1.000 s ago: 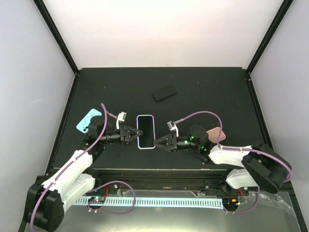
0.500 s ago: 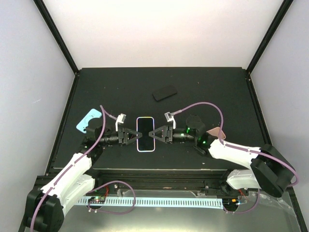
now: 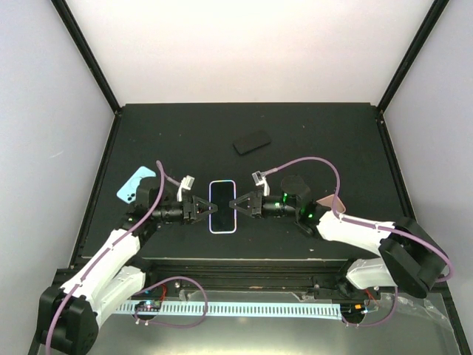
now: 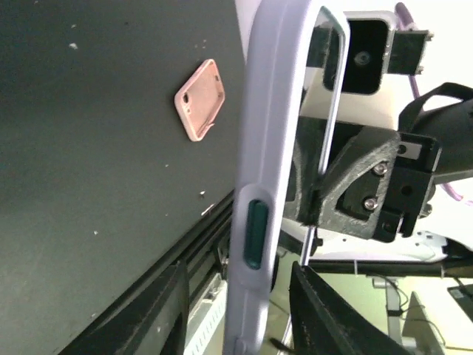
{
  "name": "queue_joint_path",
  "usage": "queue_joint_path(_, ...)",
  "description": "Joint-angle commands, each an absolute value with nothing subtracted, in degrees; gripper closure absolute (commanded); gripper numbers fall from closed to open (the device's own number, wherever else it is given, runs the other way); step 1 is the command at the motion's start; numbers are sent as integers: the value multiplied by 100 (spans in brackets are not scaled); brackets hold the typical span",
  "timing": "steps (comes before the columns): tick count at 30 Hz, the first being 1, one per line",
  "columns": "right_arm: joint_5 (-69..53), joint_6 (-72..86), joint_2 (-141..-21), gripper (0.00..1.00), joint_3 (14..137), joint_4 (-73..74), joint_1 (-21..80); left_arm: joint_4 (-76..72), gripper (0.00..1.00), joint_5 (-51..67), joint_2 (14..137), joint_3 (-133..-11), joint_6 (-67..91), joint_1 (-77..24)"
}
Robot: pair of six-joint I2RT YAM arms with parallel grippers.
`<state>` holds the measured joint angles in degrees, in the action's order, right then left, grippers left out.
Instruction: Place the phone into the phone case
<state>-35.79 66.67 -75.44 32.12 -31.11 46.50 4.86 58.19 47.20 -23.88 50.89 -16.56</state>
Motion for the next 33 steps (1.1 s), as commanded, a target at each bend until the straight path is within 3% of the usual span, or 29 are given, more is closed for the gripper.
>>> queue_joint_path(1, -3485, 6737, -7492, 91, 3168, -3468, 4545, 1188, 54, 5520, 4768, -2722, 4800, -1652)
queue_joint_path(8, -3466, 6625, -7240, 92, 2956, -3286, 4173, 1801, 24, 5040, 4661, -2946, 4500, -1652)
queue_joint_path(10, -3516, 6496, -7194, 92, 2953, -3095, 3979, 2102, 3, 4789, 4630, -3022, 4296, -1652)
queue_joint_path(11, -3530, 6417, -7179, 92, 2953, -2969, 3806, 2222, 1, 4675, 4624, -3053, 4195, -1657)
queue_joint_path(19, -3380, 4992, -7563, 92, 3586, -1203, 2616, 2780, 1, 4104, 5011, -3146, 3843, -1645)
queue_joint_path(25, -2994, 4150, -8611, 92, 4470, -394, 1964, 3187, 1, 3571, 5208, -3179, 3630, -1644)
queue_joint_path(33, -3249, 4090, -9944, 90, 5362, -394, 1314, 3546, 1, 3256, 5221, -3404, 3351, -1648)
